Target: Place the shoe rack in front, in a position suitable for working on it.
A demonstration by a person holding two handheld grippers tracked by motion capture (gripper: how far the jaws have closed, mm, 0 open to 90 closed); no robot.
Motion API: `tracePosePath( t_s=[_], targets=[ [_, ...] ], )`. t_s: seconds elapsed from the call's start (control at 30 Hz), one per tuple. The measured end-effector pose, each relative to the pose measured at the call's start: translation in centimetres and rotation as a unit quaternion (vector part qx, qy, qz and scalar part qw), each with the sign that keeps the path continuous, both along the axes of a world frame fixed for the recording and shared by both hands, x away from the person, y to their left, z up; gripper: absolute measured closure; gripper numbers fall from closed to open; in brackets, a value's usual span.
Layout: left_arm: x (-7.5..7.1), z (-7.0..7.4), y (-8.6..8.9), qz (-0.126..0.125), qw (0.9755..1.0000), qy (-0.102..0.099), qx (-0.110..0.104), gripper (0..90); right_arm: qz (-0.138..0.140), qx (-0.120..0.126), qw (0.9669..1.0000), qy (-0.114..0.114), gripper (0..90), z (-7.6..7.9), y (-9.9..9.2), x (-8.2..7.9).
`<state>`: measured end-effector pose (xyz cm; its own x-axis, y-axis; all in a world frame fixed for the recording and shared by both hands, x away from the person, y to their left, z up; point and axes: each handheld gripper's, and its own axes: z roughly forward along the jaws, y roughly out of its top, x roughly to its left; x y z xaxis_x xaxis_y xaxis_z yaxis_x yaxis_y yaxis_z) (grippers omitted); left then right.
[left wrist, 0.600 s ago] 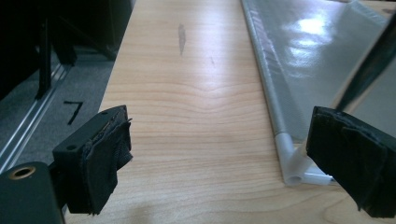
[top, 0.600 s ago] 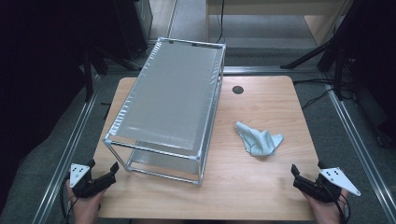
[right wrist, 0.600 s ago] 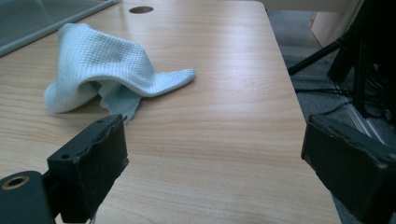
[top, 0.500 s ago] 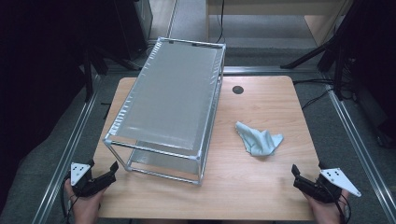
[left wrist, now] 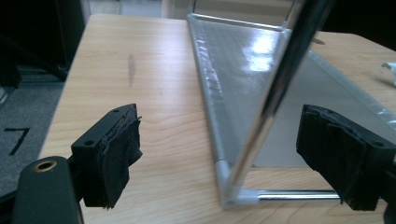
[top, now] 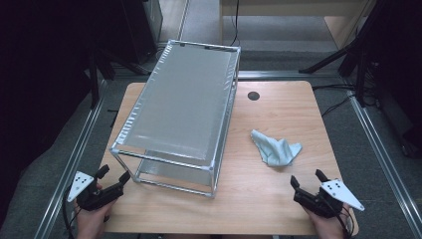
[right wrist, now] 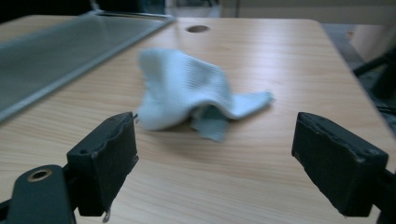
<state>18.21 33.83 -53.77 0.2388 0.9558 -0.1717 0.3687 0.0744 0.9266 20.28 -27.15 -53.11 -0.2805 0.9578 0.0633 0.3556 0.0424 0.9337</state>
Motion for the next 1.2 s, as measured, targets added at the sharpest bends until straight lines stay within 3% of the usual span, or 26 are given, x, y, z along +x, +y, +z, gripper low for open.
tracePosePath(
  t_s=[0.13,0.17,0.27,0.5,0.6,0.7,0.77,0.83,0.93,1.0,1.07,1.1,1.17,1.2],
  targets=[
    [0.8,0.1,-1.2,0.011,0.9998,0.013,0.006,14.2,0.037,0.0,0.9991,-0.019,16.5,1.0,3.0,-0.8],
    [0.8,0.1,-1.2,0.011,0.9998,0.013,0.006,15.3,0.037,0.0,0.9991,-0.019,16.5,1.0,3.0,-0.8],
    [1.3,0.4,-2.4,0.01,0.9998,0.006,0.018,17.7,0.078,-0.001,0.9967,-0.024,16.9,1.8,5.9,-1.6],
    [1.5,0.9,-3.9,0.025,0.9989,0.007,0.039,46.9,0.157,0.021,0.9872,-0.018,20.7,2.4,11.0,-2.9],
    [1.4,1.0,-4.7,0.029,0.998,0.008,0.056,58.2,0.179,0.031,0.9834,-0.011,22.2,2.3,13.0,-3.2],
    [0.9,1.0,-5.2,0.034,0.9975,0.004,0.062,66.7,0.192,0.02,0.9811,-0.007,22.2,2.0,14.2,-3.4],
    [-0.1,0.7,-6.4,0.008,0.9967,-0.001,0.08,70.3,0.199,-0.007,0.98,0.0,22.2,1.5,15.3,-3.7],
    [-0.8,0.5,-7.2,-0.013,0.9965,-0.003,0.082,72.5,0.201,-0.006,0.9796,0.006,23.2,1.3,15.5,-3.8],
    [-1.4,0.5,-8.3,-0.047,0.9959,-0.005,0.076,75.1,0.196,-0.017,0.9805,0.002,33.2,0.9,15.5,-3.8],
    [-1.6,0.5,-8.8,-0.083,0.995,-0.003,0.056,79.5,0.175,-0.015,0.9845,-0.004,52.5,0.7,15.1,-3.9],
    [-1.9,0.5,-9.4,-0.088,0.9944,-0.007,0.057,80.0,0.153,-0.016,0.988,-0.009,74.3,0.5,14.6,-3.8],
    [-2.1,0.5,-9.6,-0.094,0.9938,-0.008,0.059,80.1,0.142,-0.015,0.9897,-0.008,79.7,0.5,14.2,-3.7],
    [-2.2,0.5,-9.9,-0.101,0.993,-0.01,0.06,80.6,0.142,0.007,0.9898,0.006,81.0,0.5,13.3,-3.2],
    [-2.4,0.5,-10.2,-0.111,0.9917,-0.012,0.063,80.6,0.142,0.007,0.9898,0.006,81.0,0.5,13.3,-3.2]
  ],
)
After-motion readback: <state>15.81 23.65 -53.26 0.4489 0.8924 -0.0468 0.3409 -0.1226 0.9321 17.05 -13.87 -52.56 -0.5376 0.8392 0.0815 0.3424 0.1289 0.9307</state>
